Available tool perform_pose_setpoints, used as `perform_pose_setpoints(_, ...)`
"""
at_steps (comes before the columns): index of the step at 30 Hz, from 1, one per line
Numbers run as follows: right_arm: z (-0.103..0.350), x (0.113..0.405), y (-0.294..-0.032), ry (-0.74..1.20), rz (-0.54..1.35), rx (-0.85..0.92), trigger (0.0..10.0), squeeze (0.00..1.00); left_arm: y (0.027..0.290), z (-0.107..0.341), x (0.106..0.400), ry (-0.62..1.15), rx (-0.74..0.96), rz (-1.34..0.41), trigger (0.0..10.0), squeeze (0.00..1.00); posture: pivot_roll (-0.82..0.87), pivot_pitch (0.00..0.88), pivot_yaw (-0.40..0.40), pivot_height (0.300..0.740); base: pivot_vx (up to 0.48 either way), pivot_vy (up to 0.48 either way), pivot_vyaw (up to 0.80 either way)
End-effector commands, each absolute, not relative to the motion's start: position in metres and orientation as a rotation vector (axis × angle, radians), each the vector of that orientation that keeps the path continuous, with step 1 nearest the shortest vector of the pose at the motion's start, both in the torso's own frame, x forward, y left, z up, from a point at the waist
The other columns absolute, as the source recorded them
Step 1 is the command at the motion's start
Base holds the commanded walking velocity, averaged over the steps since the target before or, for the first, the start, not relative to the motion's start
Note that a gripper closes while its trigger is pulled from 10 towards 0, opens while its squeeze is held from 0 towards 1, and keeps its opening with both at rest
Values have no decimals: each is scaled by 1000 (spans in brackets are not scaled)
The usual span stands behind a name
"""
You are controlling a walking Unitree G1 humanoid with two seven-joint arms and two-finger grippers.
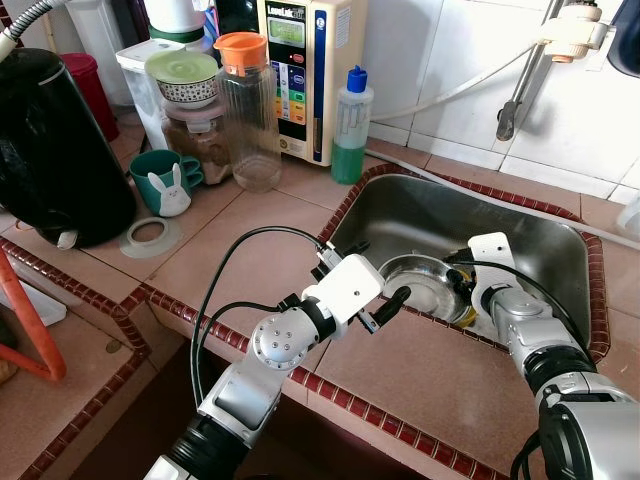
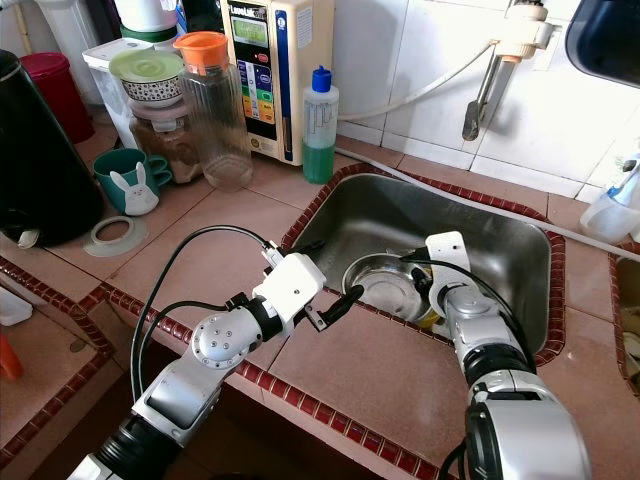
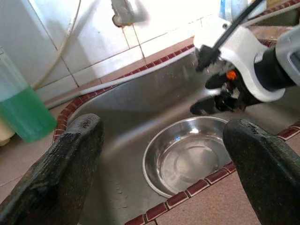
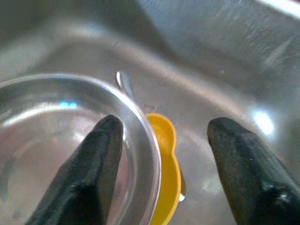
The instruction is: Kitchen organization
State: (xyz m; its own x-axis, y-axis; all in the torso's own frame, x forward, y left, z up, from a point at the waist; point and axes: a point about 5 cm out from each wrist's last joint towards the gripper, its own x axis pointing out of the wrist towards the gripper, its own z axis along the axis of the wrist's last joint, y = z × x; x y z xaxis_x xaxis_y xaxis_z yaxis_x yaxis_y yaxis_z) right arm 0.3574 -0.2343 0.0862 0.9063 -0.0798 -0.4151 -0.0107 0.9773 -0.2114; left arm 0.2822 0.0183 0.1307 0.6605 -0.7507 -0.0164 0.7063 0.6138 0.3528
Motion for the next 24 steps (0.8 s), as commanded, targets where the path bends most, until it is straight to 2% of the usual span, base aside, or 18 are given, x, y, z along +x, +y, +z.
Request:
perform_pose_setpoints(1, 105, 367, -234, 360, -48, -205, 10000, 1000, 20, 133, 282, -147, 355, -834, 10000, 0, 105, 0, 4, 740, 0, 0, 0)
perform_pose_setpoints(6, 129, 376, -229, 234, -52, -184, 10000, 1000, 22, 133, 285, -163, 375, -793, 10000, 0, 102, 0, 7, 740, 0, 0, 0)
perform_pose_setpoints(20, 143, 377, -222, 144, -31, -170, 10000, 1000, 26, 136, 291, -186, 423, -715, 10000, 0, 100, 0, 9, 740, 0, 0, 0)
perform_pose_setpoints(24, 154, 372, -217, 39, -19, -161, 10000, 1000, 37, 139, 301, -183, 420, -601, 10000, 0, 102, 0, 10, 740, 0, 0, 0)
